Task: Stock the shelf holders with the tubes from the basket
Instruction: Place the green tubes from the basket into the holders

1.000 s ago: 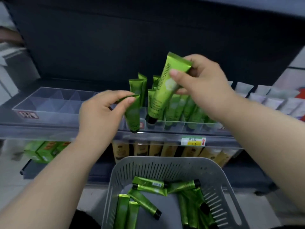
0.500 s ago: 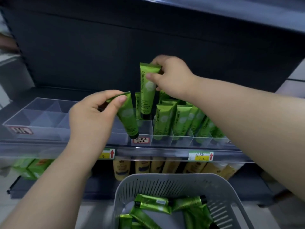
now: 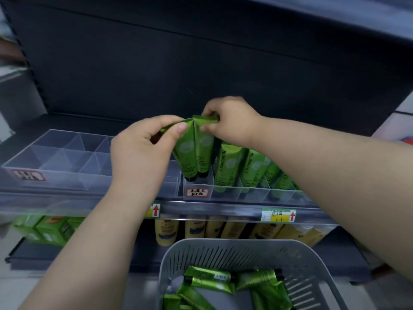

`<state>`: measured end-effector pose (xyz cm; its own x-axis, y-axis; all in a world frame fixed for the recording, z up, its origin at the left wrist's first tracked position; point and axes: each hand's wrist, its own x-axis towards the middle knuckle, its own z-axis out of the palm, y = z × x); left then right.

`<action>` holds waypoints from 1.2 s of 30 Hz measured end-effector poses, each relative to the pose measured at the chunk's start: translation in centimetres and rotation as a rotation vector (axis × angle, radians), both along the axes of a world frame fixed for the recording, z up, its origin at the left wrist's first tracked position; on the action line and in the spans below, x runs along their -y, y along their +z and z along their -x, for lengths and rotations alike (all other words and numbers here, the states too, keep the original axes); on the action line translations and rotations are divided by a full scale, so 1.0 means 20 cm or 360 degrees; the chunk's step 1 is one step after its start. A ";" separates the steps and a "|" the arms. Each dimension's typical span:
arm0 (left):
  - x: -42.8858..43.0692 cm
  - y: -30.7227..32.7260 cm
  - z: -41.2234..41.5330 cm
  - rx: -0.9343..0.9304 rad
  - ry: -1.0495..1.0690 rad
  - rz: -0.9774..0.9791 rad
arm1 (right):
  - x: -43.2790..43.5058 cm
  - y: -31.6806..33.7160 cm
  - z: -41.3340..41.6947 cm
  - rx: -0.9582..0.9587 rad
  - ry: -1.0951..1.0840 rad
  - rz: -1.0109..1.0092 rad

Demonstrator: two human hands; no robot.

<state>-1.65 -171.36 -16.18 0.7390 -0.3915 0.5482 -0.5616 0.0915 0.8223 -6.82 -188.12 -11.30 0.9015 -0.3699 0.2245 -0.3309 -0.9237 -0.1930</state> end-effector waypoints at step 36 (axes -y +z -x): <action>0.06 -0.12 0.06 0.0936 0.0009 -0.0551 | -0.24 -0.35 0.45 0.0817 0.0202 0.0009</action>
